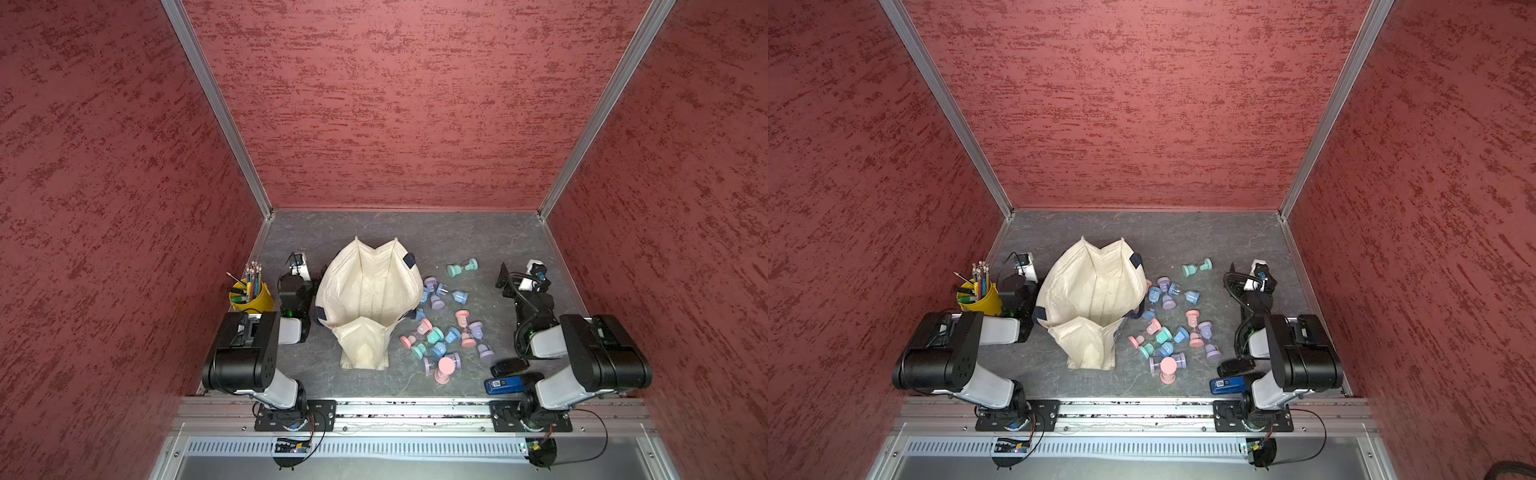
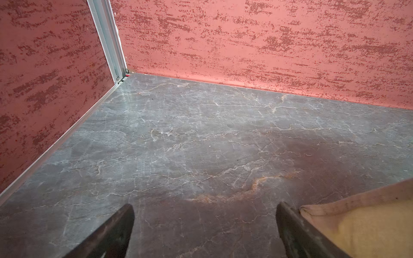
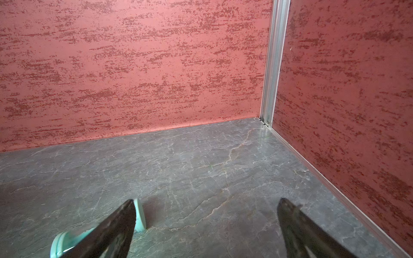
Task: Put the hourglass into the canvas bag
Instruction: Pick up the hourglass from the center of the board.
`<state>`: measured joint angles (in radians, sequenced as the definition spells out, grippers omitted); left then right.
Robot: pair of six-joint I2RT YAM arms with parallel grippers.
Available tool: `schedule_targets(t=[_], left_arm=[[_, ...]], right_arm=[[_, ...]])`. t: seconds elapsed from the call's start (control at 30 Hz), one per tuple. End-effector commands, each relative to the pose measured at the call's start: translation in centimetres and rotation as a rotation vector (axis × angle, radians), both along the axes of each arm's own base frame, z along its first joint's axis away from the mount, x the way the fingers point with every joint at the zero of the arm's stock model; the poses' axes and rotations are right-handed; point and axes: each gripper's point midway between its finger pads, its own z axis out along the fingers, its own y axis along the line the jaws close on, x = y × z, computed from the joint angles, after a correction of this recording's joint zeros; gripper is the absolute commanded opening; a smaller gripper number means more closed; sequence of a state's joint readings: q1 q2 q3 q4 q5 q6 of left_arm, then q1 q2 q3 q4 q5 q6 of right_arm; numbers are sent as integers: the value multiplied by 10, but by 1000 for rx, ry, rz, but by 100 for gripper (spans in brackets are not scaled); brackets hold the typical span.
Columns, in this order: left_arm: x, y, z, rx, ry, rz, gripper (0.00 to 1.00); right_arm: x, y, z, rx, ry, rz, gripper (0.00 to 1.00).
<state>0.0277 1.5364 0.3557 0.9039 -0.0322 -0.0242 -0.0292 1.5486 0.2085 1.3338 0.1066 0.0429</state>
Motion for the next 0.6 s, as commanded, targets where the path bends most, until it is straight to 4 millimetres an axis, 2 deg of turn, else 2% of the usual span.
schedule_targets(t=[0.0,0.1,0.57], left_arm=[[4,0,8,17,-22,0,100],[6,-5,9,21,-19,-26,99],[2,-2,10,-41,-35,-83,100]], right_arm=[[1,6,5,-27,-16,42,99],[1,6,5,-27,-16,44,99],[2,3,5,-22,-14,27,99]])
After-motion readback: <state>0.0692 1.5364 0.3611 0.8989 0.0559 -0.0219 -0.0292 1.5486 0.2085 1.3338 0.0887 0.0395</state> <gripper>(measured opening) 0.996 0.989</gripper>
